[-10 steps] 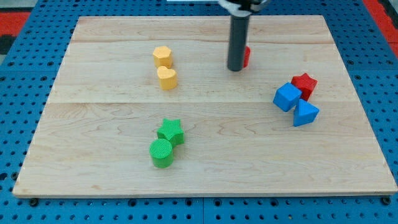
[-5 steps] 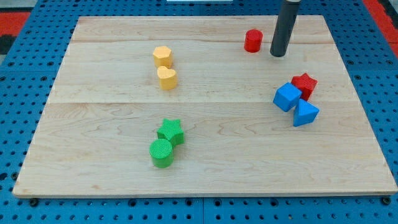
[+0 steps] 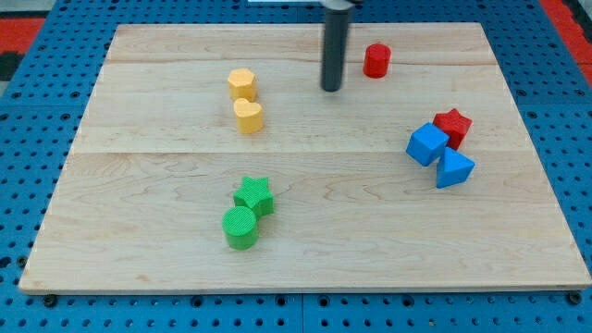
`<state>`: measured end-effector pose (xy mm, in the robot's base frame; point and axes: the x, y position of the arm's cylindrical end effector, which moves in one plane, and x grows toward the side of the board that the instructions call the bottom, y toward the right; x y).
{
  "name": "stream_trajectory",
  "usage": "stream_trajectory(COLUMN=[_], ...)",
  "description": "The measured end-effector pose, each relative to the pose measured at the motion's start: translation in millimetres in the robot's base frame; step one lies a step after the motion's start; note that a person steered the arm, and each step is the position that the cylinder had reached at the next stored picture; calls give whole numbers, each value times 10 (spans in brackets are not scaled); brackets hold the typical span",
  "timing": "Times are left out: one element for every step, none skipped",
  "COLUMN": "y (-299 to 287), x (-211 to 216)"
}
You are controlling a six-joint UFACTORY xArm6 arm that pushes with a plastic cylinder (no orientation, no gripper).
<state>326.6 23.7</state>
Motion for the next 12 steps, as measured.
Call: stream_trajectory(y=[0, 0, 0, -19, 184, 230, 230, 229, 171, 116, -30, -86], x=[0, 67, 86, 132, 489, 604, 604, 603, 603, 603, 603, 603])
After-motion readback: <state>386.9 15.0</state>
